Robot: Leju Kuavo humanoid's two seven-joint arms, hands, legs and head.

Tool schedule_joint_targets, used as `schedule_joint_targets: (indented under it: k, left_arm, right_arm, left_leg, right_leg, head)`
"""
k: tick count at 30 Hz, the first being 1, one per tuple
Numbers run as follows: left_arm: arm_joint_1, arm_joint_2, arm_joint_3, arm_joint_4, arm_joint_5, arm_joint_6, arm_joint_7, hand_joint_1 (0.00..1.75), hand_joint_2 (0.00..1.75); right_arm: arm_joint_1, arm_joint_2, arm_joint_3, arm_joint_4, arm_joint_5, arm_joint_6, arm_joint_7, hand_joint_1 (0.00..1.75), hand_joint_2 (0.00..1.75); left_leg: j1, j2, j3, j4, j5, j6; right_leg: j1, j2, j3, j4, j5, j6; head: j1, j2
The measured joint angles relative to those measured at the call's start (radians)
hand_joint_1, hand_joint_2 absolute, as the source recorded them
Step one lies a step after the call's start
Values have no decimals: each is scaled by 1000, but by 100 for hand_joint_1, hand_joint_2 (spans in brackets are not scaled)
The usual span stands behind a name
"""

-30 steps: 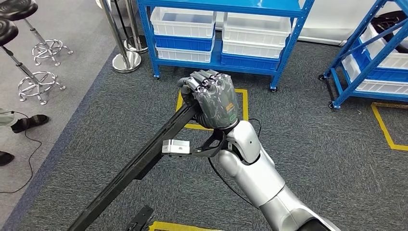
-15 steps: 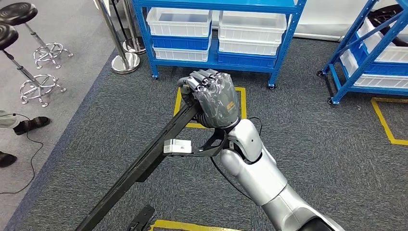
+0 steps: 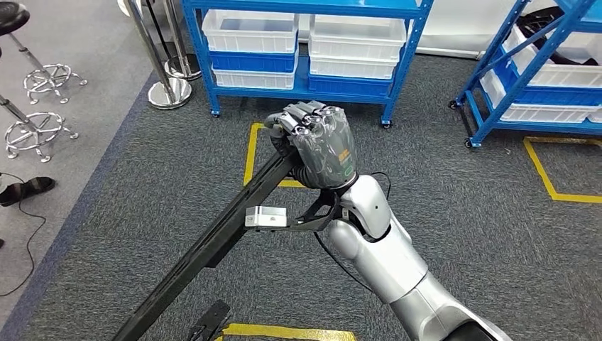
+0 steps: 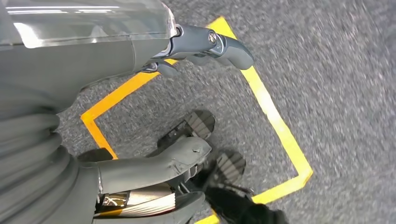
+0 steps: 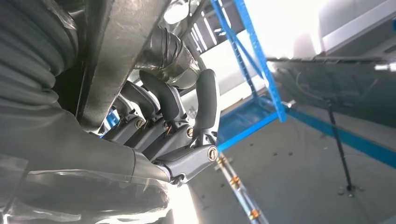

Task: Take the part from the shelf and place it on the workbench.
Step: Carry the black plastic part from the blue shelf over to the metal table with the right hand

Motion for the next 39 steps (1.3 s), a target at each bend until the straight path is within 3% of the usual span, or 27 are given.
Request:
schedule_joint_targets:
  k: [2, 3, 5, 6, 8, 9, 11, 12, 13, 15, 16, 18, 19, 21, 23, 25, 27, 28, 29, 31, 33, 34, 37, 39]
  left_arm:
    - [-1, 0, -2, 0, -1, 0, 1, 0, 175]
    - [-1, 0, -3, 0, -2, 0, 2, 0, 175]
    - [-1, 0, -5, 0, -3, 0, 3, 0, 175]
    - [-1, 0, -6, 0, -4, 0, 4, 0, 175]
    - [-1, 0, -6, 0, -4, 0, 5, 0, 175]
    - [1, 1, -6, 0, -4, -1, 6, 0, 175]
    - [7, 1, -6, 0, -1, -1, 8, 0, 175]
    - [10, 2, -6, 0, 0, -1, 9, 0, 175]
    - [12, 2, -6, 0, 1, -1, 10, 0, 175]
    - [12, 3, -6, 0, 2, -1, 12, 0, 175]
    - [11, 5, -6, 0, 2, -1, 12, 0, 175]
    - [9, 8, -6, 0, 3, -1, 14, 0, 175]
    - [8, 10, -7, 0, 3, 0, 14, 0, 175]
    - [5, 11, -7, 0, 3, 0, 15, 0, 175]
    - [-2, 12, -7, 0, 3, 0, 14, 0, 175]
    - [-7, 13, -8, 0, 2, -1, 14, 0, 175]
    - [-7, 16, -8, 0, 2, -1, 14, 0, 175]
    - [-7, 17, -8, 0, 2, -1, 14, 0, 175]
    - [-7, 18, -8, 0, 2, -1, 14, 0, 175]
    - [-9, 19, -8, 0, 1, -2, 14, 0, 175]
    - [-11, 20, -8, 0, 1, -1, 14, 0, 175]
    - [-12, 20, -8, -1, 0, -1, 14, 0, 175]
    - [-15, 21, -8, -1, 1, -6, 12, 0, 175]
    - [-18, 22, -9, -1, 3, -14, 10, 0, 175]
  right_arm:
    - [-4, -1, 0, -10, -2, 1, 0, 175, 175]
    - [-6, -2, 0, -13, -2, 2, 0, 175, 175]
    - [-7, -4, 0, -19, -3, 4, 1, 175, 175]
    - [-7, -6, 0, -22, -3, 5, 1, 175, 175]
    - [-7, -7, 0, -30, -3, 6, 1, 175, 175]
    - [-6, -8, 0, -33, -3, 6, 1, 175, 175]
    - [0, -9, 0, -37, -4, 7, 1, 175, 175]
    - [5, -10, 0, -39, -5, 6, 1, 175, 175]
    - [10, -11, 0, -42, -6, 6, 1, 175, 175]
    - [16, -13, 0, -51, -6, 5, 0, 175, 175]
    - [17, -14, 0, -56, -6, 5, 0, 175, 175]
    - [18, -15, 0, -68, -8, 4, 0, 175, 175]
    - [19, -16, 0, -72, -9, 4, -1, 175, 175]
    - [23, -19, 0, -82, -11, 2, -2, 175, 175]
    - [25, -22, 0, -94, -13, 0, -4, 175, 175]
    - [25, -24, 0, -103, -14, -1, -5, 175, 175]
    - [29, -25, 0, -105, -15, -1, -5, 175, 175]
    - [31, -27, 0, -105, -15, -1, -5, 175, 175]
    - [33, -28, 0, -105, -15, -1, -5, 175, 175]
    - [34, -30, 0, -107, -15, -2, -5, 175, 175]
    - [34, -30, 0, -112, -15, -2, -5, 175, 175]
    - [34, -30, 0, -114, -15, -3, -6, 175, 175]
    - [35, -33, 0, -121, -15, -5, -9, 175, 175]
    - [33, -34, 0, -126, -15, -6, -12, 175, 175]
  left_leg:
    - [-6, 14, -2, 4, -3, -9]
    - [-8, 22, -2, 5, -4, -14]
    - [-9, 40, -2, 4, -5, -25]
    - [-6, 35, -3, 8, -10, -31]
    - [-1, -3, -22, 58, -48, -40]
    - [1, -28, -45, 110, -80, -42]
    - [1, -49, -104, 236, -134, -42]
    - [1, -52, -123, 274, -142, -41]
    - [1, -54, -127, 279, -131, -39]
    - [0, -68, -85, 189, -67, -30]
    - [1, -90, -54, 124, -38, -24]
    - [1, -130, -11, 31, -10, -17]
    - [-1, -139, -6, 18, -12, -16]
    - [-1, -123, -3, 7, -6, -12]
    - [2, -99, 3, -8, 4, -2]
    - [0, -74, 5, -16, 10, 5]
    - [-2, -48, 3, -16, 10, 7]
    - [-2, -34, 2, -15, 9, 6]
    - [-1, -21, 1, -14, 9, 5]
    - [0, 2, 1, -10, 5, -1]
    - [-4, 21, 1, -3, -2, -12]
    - [-6, 29, 1, 0, -5, -18]
    - [-4, 48, 9, -1, -12, -37]
    - [2, 14, -1, 31, -40, -47]
  right_leg:
    - [8, -36, 48, -101, 29, -10]
    - [13, -44, 53, -119, 30, -16]
    - [16, -25, 48, -123, 34, -30]
    - [16, -14, 48, -126, 37, -36]
    - [12, 7, 48, -131, 44, -49]
    - [11, 17, 48, -132, 46, -53]
    - [13, 41, 45, -131, 48, -58]
    - [15, 54, 45, -131, 49, -59]
    - [16, 67, 44, -129, 49, -60]
    - [18, 93, 44, -126, 50, -59]
    - [18, 105, 43, -124, 50, -58]
    - [15, 126, 36, -119, 54, -51]
    - [12, 135, 31, -119, 56, -45]
    - [7, 152, 26, -122, 62, -31]
    - [10, 120, 15, -100, 44, -20]
    - [10, 61, -27, -7, -13, -11]
    - [3, 38, -82, 110, -64, -2]
    - [-1, 34, -94, 137, -68, 1]
    - [-5, 30, -89, 129, -54, 4]
    - [-10, 8, -27, 17, 4, 8]
    - [-5, -29, 32, -92, 38, 2]
    - [-1, -38, 42, -115, 41, -4]
    - [4, -14, 41, -124, 42, -25]
    - [-1, 8, 44, -129, 47, -39]
  head:
    - [0, 0]
    - [0, 0]
    - [0, 0]
    - [0, 0]
    - [-1, 0]
    - [-1, 0]
    - [0, 0]
    - [-1, 0]
    - [0, 0]
    - [0, 0]
    - [0, 0]
    - [0, 0]
    - [-1, 0]
    - [0, 0]
    - [0, 0]
    - [1, 0]
    - [1, 0]
    - [1, 0]
    - [1, 0]
    - [1, 0]
    - [1, 0]
    - [1, 0]
    - [1, 0]
    - [0, 0]
